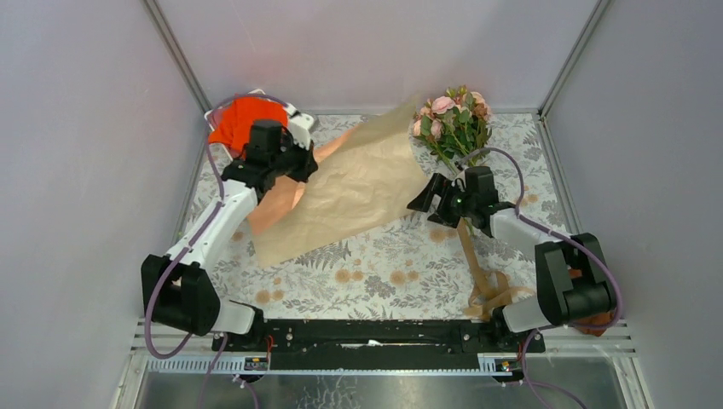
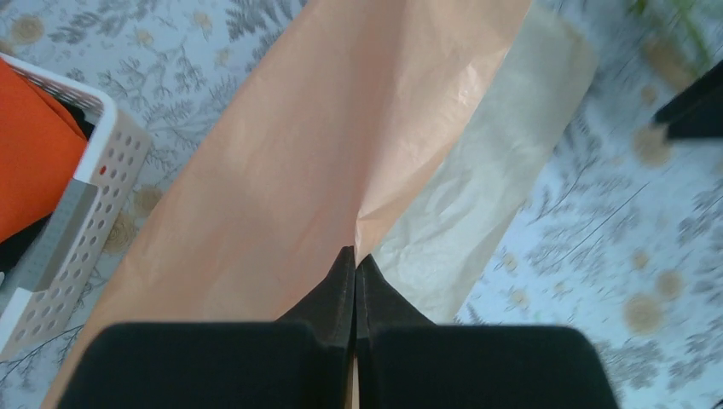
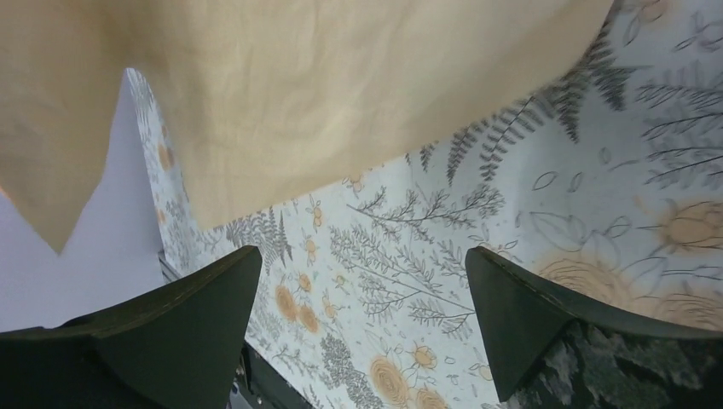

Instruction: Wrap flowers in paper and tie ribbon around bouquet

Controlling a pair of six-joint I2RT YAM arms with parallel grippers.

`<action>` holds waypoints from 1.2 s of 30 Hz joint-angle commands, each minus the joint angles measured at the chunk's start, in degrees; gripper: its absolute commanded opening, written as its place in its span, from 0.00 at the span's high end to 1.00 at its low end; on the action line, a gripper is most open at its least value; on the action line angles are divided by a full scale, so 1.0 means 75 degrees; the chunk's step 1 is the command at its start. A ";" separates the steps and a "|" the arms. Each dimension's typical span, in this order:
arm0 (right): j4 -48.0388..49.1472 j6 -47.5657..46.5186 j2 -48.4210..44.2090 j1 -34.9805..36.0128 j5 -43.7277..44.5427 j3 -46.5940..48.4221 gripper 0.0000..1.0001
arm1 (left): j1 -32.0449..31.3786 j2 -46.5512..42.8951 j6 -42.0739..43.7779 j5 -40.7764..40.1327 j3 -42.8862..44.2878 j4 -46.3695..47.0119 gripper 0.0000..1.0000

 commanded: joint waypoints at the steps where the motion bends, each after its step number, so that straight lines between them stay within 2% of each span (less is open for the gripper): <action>1: 0.1157 0.0650 0.0207 0.0279 0.0513 -0.0091 0.00 | 0.0667 -0.0092 -0.2219 0.1509 0.0765 0.0196 1.00; 6: 0.1258 0.0632 0.1101 0.0241 0.0959 0.0277 0.00 | 0.1677 -0.0213 -0.3039 0.1988 0.0800 0.0659 1.00; 10: 0.1410 0.0613 0.2086 0.0214 0.1004 0.0934 0.00 | 0.2641 0.0323 -0.3713 0.2913 0.0471 0.1050 1.00; 14: 0.1627 0.0670 0.3407 0.0135 0.0761 0.2072 0.00 | 0.3397 0.1055 -0.4039 0.3403 0.0323 0.1431 1.00; 19: 0.1309 0.0775 0.5017 0.0089 0.0319 0.4204 0.02 | 0.4092 0.1701 -0.3535 0.3248 0.0507 0.1500 1.00; 22: 0.1193 0.1291 0.5931 0.0098 0.0112 0.5318 0.03 | 0.4305 0.1928 -0.3083 0.3183 0.0602 0.1474 1.00; 27: 0.1097 0.1947 0.6994 0.0241 -0.0246 0.6400 0.05 | 0.4368 0.2262 -0.2572 0.3403 0.0741 0.1238 1.00; 31: 0.0710 0.1623 0.7167 0.0615 -0.0425 0.6518 0.05 | 0.4373 0.2347 -0.2362 0.3453 0.0758 0.1242 1.00; 36: 0.0685 0.1318 0.6885 0.0800 -0.0665 0.5786 0.07 | 0.4358 0.2411 -0.2283 0.3536 0.0789 0.1242 1.00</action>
